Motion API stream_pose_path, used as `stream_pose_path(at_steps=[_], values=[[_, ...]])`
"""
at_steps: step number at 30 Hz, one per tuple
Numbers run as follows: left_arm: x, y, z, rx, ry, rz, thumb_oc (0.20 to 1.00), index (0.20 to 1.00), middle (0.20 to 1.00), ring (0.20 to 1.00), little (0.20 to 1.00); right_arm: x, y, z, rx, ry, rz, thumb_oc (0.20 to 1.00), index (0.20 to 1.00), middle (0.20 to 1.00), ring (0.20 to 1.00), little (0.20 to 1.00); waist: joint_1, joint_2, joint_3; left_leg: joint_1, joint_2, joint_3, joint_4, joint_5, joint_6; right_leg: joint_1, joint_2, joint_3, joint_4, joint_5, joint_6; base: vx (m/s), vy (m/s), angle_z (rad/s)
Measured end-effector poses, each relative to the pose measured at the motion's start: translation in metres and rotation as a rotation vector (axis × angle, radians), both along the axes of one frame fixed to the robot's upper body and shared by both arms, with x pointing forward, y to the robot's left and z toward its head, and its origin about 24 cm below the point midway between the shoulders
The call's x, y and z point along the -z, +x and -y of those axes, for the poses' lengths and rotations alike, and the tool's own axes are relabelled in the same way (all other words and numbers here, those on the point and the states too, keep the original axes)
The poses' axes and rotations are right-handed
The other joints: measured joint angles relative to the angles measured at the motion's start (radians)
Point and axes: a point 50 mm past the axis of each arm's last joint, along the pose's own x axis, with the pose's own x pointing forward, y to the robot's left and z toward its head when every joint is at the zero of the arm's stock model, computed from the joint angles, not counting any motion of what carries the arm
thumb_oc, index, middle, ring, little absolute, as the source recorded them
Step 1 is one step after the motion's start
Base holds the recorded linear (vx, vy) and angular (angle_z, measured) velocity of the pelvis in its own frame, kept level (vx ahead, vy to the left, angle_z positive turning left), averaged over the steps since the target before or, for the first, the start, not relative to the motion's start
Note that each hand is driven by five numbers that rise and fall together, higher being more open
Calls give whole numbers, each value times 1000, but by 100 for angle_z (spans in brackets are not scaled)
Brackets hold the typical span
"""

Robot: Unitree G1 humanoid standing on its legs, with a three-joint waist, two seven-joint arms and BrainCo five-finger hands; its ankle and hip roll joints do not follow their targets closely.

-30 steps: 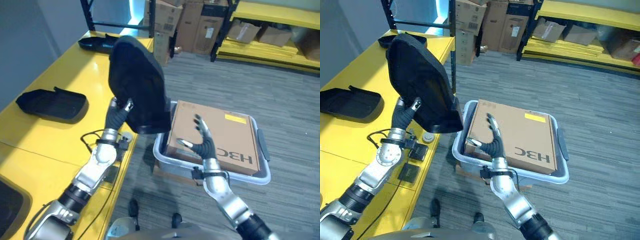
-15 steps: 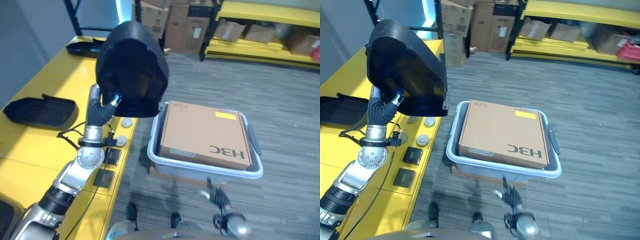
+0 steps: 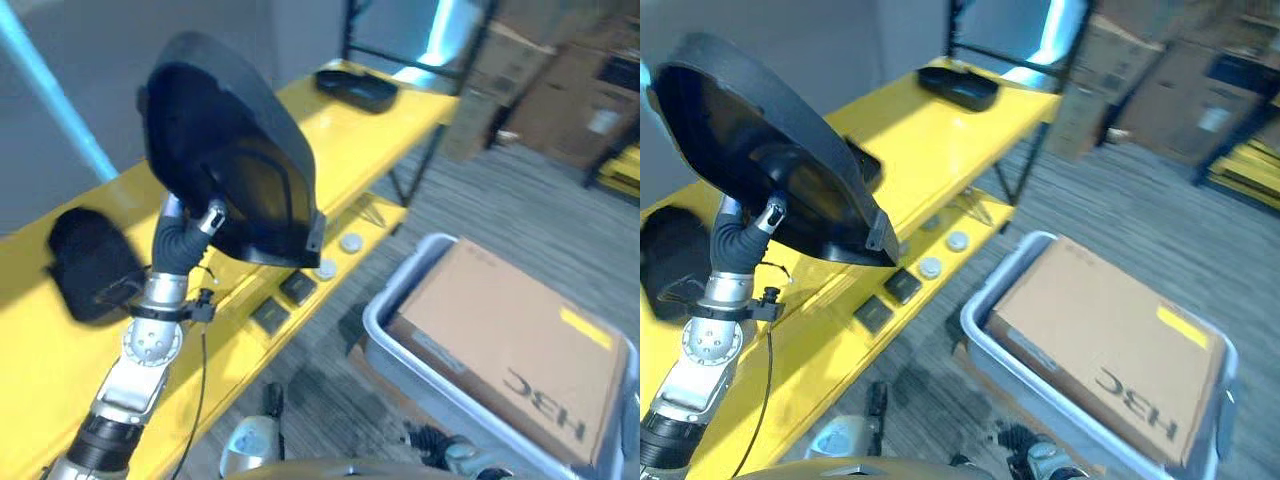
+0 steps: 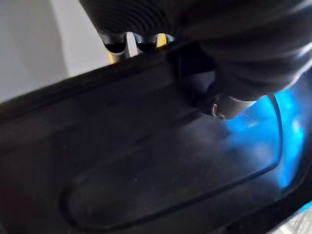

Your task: Move parts from the plastic box to the shelf.

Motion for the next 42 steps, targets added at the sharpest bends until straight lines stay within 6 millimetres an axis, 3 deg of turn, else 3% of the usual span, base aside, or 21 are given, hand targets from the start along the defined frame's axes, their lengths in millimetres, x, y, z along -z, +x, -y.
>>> stream_pose_path(at_steps=[2,3,4,5,6,9,12,14,16,17,18,20,23,26,28,30,33,35,38,40,42], values=[[-5,-1,5,52,9,20,200,200,200,200,200,-1,-9,14,101,-20,-51,1000,1000,1000,1000,1000,-26,13,-1,54,3,37,123,-43,49,25,-36,-58,70,-29,37,-85,67,109],[-18,-4,12,109,29,80,200,200,200,200,200,0,-19,21,204,-20,-84,1000,1000,1000,1000,1000,-53,44,-15,91,-6,49,62,-61,70,1,-41,-64,167,-87,43,-74,100,143],[-26,-5,14,129,36,115,200,200,200,200,200,1,-23,20,239,-10,-95,1000,1000,1000,1000,1000,-60,42,-17,96,-14,50,33,-60,70,-21,-41,-44,185,-114,39,-118,221,156],[-42,-5,18,164,40,188,200,200,200,200,200,2,-20,15,274,12,-100,1000,1000,1000,1000,1000,-68,34,-8,87,-17,35,-31,-55,77,-57,-26,-10,191,-135,68,-91,214,97],[-46,-4,18,174,38,207,200,200,200,200,200,3,-25,13,286,16,-124,1000,1000,1000,1000,1000,-67,33,-7,82,-29,32,-69,-56,76,-77,-24,-9,203,-127,62,-116,287,83],[-48,2,16,196,57,177,200,200,200,200,200,4,-22,9,287,25,-106,1000,1000,1000,1000,1000,-92,35,-14,124,-70,67,-211,18,108,-63,-45,-58,214,-109,98,-46,160,54],[-47,2,15,235,104,156,200,200,200,200,200,6,-18,-1,266,34,-113,1000,1000,1000,1000,1000,-88,44,-13,125,-84,53,-227,23,106,-84,-54,-18,228,-107,102,-59,108,9],[-45,1,26,313,164,141,200,200,200,200,200,6,-12,-4,283,29,-95,1000,1000,1000,1000,1000,-117,71,-6,126,-90,2,-239,26,117,-136,-93,-7,367,-136,89,-59,26,53],[-44,0,31,355,178,134,200,200,200,200,200,4,-6,-3,291,25,-75,1000,1000,1000,1000,1000,-125,84,-4,127,-88,-26,-243,36,132,-193,-77,86,425,-162,83,-181,-128,52],[-44,3,39,398,171,134,200,200,200,200,200,3,-6,1,343,30,-60,1000,1000,1000,1000,1000,-124,106,10,134,-80,-68,-240,53,140,-230,-33,195,482,-189,64,-128,-142,89],[-45,4,49,445,152,136,200,200,200,200,200,2,-5,5,366,26,-53,1000,1000,1000,1000,1000,-152,126,12,125,-67,-117,-243,54,140,-242,19,270,503,-197,60,-43,-162,149],[-50,3,59,500,155,157,200,200,200,200,200,3,-5,2,339,14,-60,1000,1000,1000,1000,1000,-192,116,11,117,-74,-169,-244,73,137,-242,47,356,435,-197,69,-7,-225,146],[-50,0,64,512,132,145,200,200,200,200,200,5,-3,-8,272,8,-63,1000,1000,1000,1000,1000,-177,98,-10,90,-82,-238,-250,86,103,-206,81,436,250,-140,45,5,-322,91],[-49,-5,67,516,110,119,200,200,200,200,200,7,-10,-9,210,0,-99,1000,1000,1000,1000,1000,-147,97,-32,70,-53,-260,-253,34,28,-177,118,433,151,-86,17,-28,-127,45],[-41,-1,64,485,91,52,200,200,200,200,200,8,-17,-10,146,-5,-135,1000,1000,1000,1000,1000,-131,96,-56,56,-26,-261,-249,37,22,-146,144,385,68,-20,0,-74,-45,31],[-36,2,62,466,92,12,200,200,200,200,200,9,-23,-9,150,-11,-154,1000,1000,1000,1000,1000,-127,93,-61,50,-17,-247,-249,26,23,-127,146,345,47,-4,-14,-53,65,44],[-24,8,59,438,97,-58,200,200,200,200,200,9,-34,-1,180,-32,-210,1000,1000,1000,1000,1000,-151,93,-68,53,12,-119,-249,20,13,-95,115,248,16,11,-22,-16,166,83],[-19,8,57,426,98,-79,200,200,200,200,200,8,-39,5,172,-55,-240,1000,1000,1000,1000,1000,-149,102,-74,71,37,-99,-249,20,11,-89,101,219,14,11,-13,22,274,63],[-1,11,47,351,110,-149,200,200,200,200,200,3,-49,25,224,-81,-286,1000,1000,1000,1000,1000,-145,98,-73,117,105,-14,-240,6,-23,-61,40,154,13,18,8,77,401,78],[18,13,31,246,134,-223,200,200,200,200,200,-4,-53,47,231,-130,-306,1000,1000,1000,1000,1000,-144,106,-66,133,187,28,-233,14,-84,-40,-18,135,14,30,45,156,572,69],[30,15,21,177,141,-270,200,200,200,200,200,-11,-63,66,229,-182,-336,1000,1000,1000,1000,1000,-140,134,-65,162,217,22,-243,45,-83,-26,-54,144,23,37,113,139,448,27]])
